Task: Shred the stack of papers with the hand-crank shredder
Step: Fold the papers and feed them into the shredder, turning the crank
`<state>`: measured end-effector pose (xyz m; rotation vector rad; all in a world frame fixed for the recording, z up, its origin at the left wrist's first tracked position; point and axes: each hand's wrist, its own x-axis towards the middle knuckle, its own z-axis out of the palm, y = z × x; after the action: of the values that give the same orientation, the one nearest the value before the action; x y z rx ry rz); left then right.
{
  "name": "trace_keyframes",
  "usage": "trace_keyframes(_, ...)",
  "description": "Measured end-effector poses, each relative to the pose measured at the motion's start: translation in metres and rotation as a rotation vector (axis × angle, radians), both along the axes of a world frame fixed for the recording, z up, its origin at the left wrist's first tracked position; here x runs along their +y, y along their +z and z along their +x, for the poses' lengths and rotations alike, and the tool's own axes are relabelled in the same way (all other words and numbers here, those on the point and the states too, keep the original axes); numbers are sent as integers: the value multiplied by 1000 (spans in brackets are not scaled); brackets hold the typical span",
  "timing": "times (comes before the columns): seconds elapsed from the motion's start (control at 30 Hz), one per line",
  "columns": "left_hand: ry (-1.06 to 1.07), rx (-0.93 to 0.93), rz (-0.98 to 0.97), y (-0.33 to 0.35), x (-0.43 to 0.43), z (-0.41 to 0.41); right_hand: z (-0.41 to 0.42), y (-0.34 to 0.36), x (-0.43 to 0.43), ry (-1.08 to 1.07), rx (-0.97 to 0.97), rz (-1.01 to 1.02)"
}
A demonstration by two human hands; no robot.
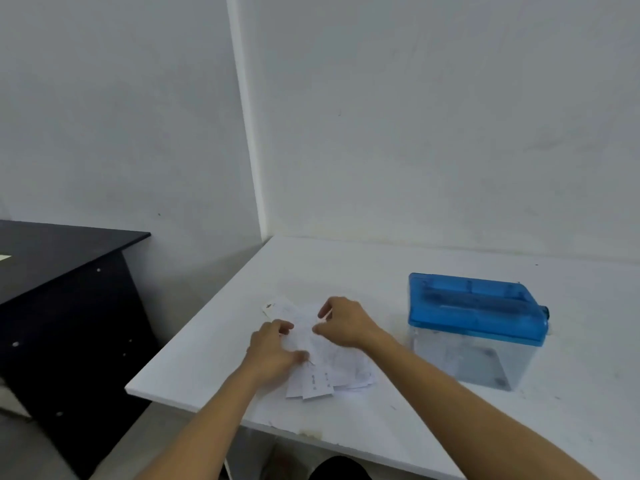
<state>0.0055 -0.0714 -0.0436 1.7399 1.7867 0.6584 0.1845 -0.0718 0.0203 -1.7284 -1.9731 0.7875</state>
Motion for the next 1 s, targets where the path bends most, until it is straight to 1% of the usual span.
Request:
trace_keyframes(0.1,-8,-9,7,-7,2,-3,-12,-25,5,-38,-106,-14)
trace_keyframes(0.23,1,69,117,-13,-4,2,-24,-29,10,-76,-224,-25)
trace_keyframes(0.37,15,129,195,-16,-9,7,-28,-21,13,-128,-179,-95)
trace_keyframes(0.47,4,142,230,-18,-13,8,-28,-19,15,-143,-150,-111)
trace_keyframes(0.57,6,142,257,-20,-15,8,-24,-19,14,-167,-60,-92)
trace_keyframes(0.67,27,110,268,-20,-18,9,-18,-18,10,-168,104,-114)
trace_keyframes(0.8,64,18,213,-14,-18,9,-5,-17,11,-177,321,-126)
trace_keyframes(0.87,81,-60,179,-8,-16,10,2,-13,11,-187,464,-127)
trace_keyframes(0.93,78,-198,151,3,-14,12,10,-7,13,-174,588,-121)
trace_keyframes(1.0,75,-318,103,20,-14,16,15,1,14,-134,670,-117)
